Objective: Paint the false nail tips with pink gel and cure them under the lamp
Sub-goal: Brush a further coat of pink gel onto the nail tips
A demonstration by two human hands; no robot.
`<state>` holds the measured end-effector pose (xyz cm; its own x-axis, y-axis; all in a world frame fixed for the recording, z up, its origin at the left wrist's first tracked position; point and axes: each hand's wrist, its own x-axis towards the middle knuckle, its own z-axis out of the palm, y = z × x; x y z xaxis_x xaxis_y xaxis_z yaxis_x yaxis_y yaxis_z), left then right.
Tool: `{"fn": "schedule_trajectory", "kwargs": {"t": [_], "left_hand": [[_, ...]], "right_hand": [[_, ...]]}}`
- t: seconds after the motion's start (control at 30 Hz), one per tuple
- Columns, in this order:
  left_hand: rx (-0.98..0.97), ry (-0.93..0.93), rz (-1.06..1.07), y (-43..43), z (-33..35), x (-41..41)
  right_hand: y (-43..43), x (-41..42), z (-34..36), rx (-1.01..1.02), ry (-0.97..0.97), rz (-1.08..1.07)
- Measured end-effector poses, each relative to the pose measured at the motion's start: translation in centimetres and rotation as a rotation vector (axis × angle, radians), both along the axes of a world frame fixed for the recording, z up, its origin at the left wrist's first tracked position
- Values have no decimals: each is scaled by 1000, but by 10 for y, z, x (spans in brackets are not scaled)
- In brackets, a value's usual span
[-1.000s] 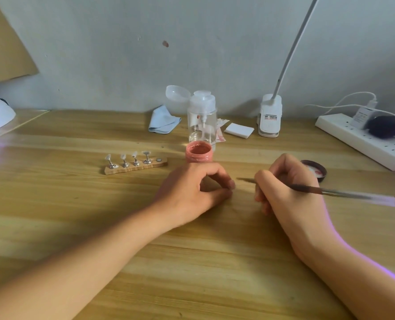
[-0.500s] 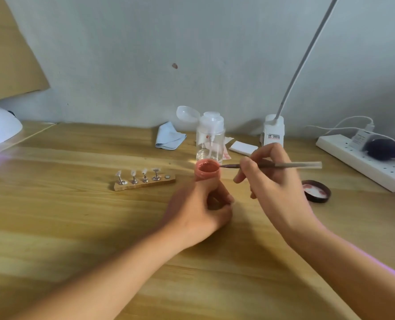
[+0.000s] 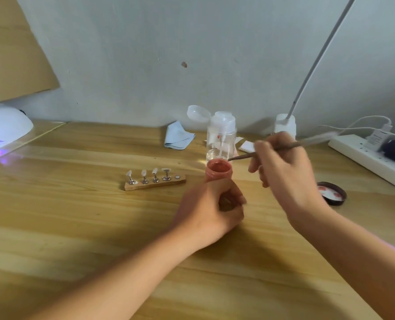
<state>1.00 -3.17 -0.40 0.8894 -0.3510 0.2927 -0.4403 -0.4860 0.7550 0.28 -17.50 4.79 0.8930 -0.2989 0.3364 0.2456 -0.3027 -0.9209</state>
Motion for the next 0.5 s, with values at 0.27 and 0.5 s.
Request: {"fn": "schedule_trajectory", "kwargs": {"t": [0.27,0.5], "left_hand": [[19,19,12,-1,2,2],[-4,35,14,-2,5,0]], "right_hand": [[-27,-50,-29,290,69,131],[-27,-48,-34,294,56,162]]}}
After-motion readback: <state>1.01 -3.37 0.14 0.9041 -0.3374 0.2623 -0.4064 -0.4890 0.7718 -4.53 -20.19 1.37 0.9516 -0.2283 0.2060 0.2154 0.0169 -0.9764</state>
